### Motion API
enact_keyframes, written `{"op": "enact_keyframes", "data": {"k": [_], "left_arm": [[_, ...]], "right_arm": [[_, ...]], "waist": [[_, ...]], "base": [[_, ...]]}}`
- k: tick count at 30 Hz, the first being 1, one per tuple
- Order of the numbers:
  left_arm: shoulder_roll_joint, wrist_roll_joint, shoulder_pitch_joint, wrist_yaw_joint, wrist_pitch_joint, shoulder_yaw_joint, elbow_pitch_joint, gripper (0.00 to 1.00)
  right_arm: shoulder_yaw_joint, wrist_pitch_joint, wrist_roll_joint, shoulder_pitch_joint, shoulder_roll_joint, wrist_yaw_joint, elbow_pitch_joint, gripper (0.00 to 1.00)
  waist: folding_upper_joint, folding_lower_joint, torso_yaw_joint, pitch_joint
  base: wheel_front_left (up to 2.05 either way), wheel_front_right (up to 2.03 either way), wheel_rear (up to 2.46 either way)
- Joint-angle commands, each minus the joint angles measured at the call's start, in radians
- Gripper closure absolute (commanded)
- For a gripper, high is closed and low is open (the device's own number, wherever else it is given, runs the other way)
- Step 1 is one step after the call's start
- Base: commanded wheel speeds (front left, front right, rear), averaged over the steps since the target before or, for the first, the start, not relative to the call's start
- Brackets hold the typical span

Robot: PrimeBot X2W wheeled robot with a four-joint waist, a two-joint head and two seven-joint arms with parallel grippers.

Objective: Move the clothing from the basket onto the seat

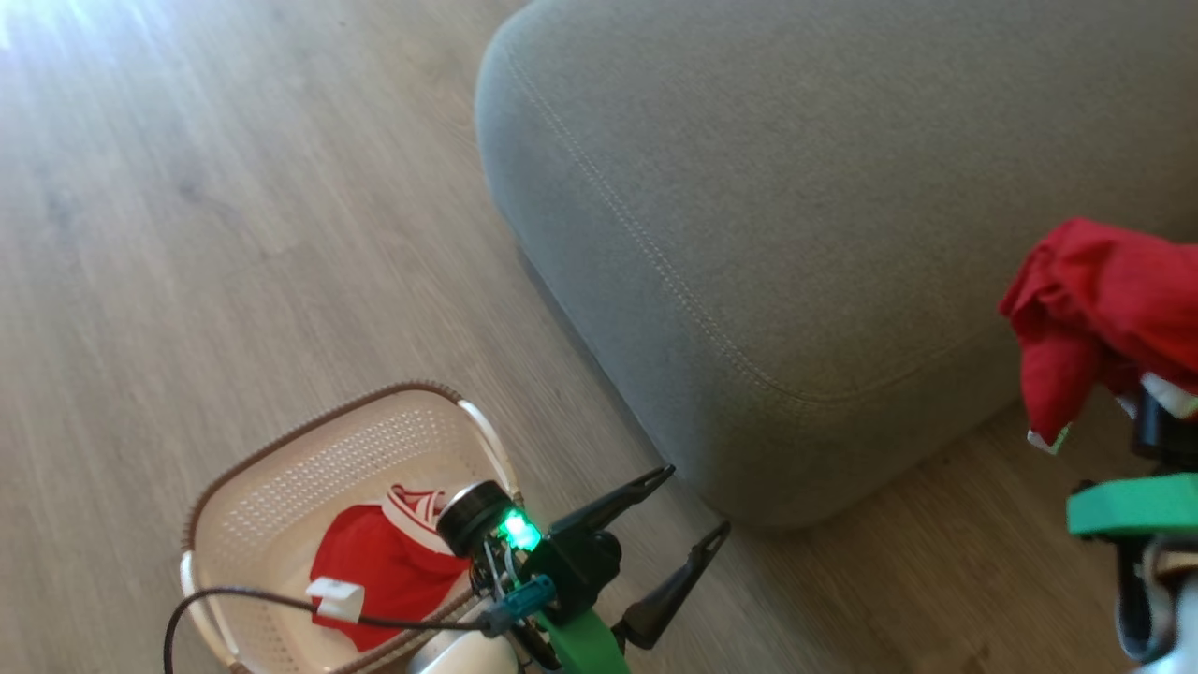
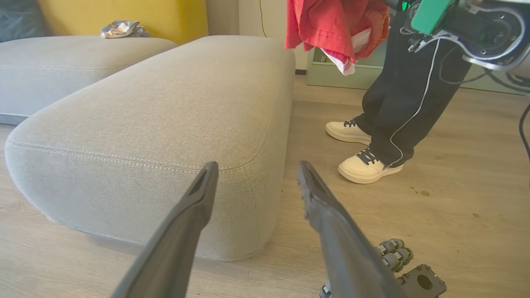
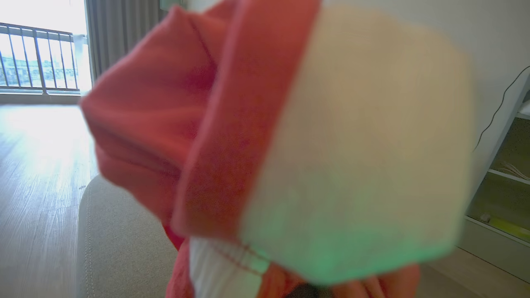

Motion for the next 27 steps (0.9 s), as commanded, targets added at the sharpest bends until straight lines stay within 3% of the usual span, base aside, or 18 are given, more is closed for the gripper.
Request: {"op": "enact_keyframes", "data": {"k": [1, 10, 27], "left_arm": [[0.012, -0.015, -0.051, -0.001, -0.005, 0.011, -0.028, 0.00], [0.025, -0.061, -0.118, -0.001, -0.005, -0.084, -0.014, 0.00], [0.062, -0.062, -0.064, -0.001, -0.005, -0.041, -0.042, 0.00]], "right_arm": [[0.007, -0.009, 0.013, -0.001, -0.005, 0.000, -0.049, 1.00], [-0.088, -0.009, 0.069, 0.056, -0.005, 0.000, -0.099, 1.00], [-0.032, -0.009, 0.046, 0.040, -0.005, 0.000, -0.112, 1.00]], "waist": [[0.0000, 0.0000, -0.023, 0.026], [0.0000, 0.0000, -0.044, 0.055], [0.0000, 0.0000, -0.047, 0.049]], "base": [[0.00, 0.00, 0.00], [0.00, 0.00, 0.00], [0.00, 0.00, 0.00]]}}
